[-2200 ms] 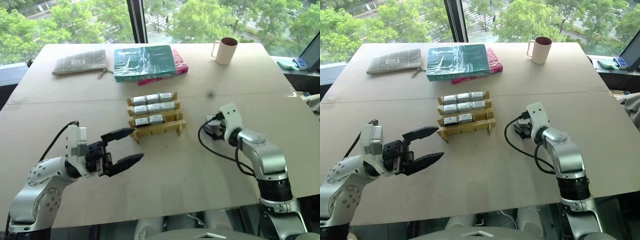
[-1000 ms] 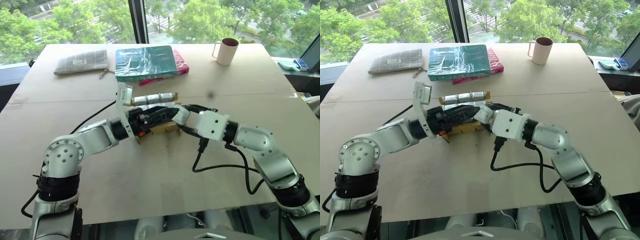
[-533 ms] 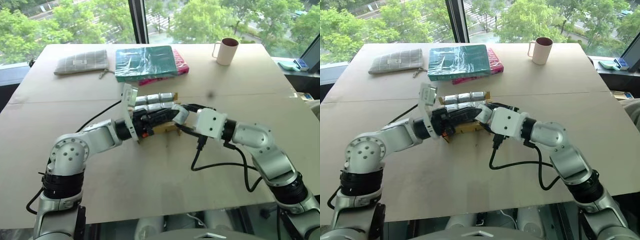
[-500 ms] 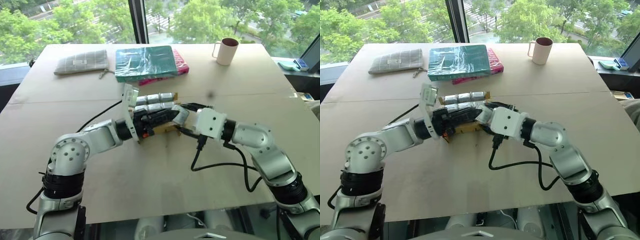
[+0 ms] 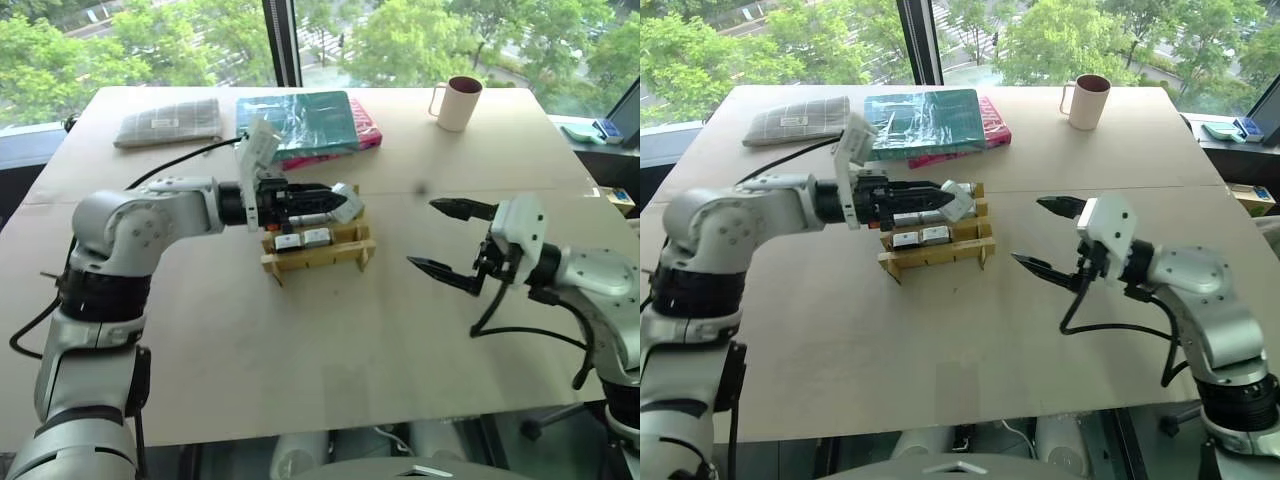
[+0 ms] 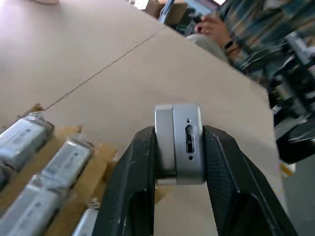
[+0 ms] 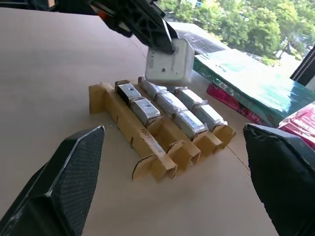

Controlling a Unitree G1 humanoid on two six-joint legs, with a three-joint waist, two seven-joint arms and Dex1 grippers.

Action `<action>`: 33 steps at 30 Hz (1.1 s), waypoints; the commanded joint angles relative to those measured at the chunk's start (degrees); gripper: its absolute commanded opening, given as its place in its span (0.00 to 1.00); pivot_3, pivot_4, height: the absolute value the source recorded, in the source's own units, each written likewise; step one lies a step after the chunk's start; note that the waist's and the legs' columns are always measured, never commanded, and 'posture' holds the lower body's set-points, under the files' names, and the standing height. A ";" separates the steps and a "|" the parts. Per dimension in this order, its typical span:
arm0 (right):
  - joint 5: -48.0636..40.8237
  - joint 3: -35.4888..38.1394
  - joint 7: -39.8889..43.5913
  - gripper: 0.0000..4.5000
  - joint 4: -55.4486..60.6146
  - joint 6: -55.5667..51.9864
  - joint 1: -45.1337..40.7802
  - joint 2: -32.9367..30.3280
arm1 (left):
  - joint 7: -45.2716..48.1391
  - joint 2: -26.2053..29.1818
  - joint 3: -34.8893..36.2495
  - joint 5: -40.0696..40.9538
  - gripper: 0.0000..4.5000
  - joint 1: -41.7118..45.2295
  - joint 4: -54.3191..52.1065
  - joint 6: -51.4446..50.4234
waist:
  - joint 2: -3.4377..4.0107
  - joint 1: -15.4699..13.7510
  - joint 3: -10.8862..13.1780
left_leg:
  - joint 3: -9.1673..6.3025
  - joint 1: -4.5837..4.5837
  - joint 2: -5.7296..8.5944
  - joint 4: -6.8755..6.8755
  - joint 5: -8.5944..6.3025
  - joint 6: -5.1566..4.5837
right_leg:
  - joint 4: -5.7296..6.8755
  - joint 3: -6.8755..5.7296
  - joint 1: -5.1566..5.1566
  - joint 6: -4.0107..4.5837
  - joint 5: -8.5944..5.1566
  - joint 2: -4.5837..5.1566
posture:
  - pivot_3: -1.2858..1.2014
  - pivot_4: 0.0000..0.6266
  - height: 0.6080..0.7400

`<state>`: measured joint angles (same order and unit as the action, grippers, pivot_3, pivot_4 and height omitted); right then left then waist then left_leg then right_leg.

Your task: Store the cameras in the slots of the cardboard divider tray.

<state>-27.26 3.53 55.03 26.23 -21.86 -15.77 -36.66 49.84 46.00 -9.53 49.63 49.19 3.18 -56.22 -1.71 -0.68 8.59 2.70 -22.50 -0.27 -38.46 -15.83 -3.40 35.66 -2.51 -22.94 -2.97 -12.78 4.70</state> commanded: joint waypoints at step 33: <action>3.17 -0.30 -4.36 0.99 1.28 5.64 2.46 -0.58 | 26.86 -14.27 -10.59 -42.43 0.19 9.35 33.30 36.31 | -0.08 -0.14 0.06 | 0.02 -0.41 -0.09 -0.56 -0.22 -0.39 | 0.16 0.09 -0.15 -0.01 0.00 0.10 | 0.52 0.24 1.00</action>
<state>-23.90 2.16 51.08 25.00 -17.28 -13.50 -36.66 77.62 31.70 -20.31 9.13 58.94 36.10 -22.21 -1.78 -0.82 8.65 2.72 -22.90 -0.36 -39.06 -16.07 -3.81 35.84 -2.42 -23.07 -2.98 -12.78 4.80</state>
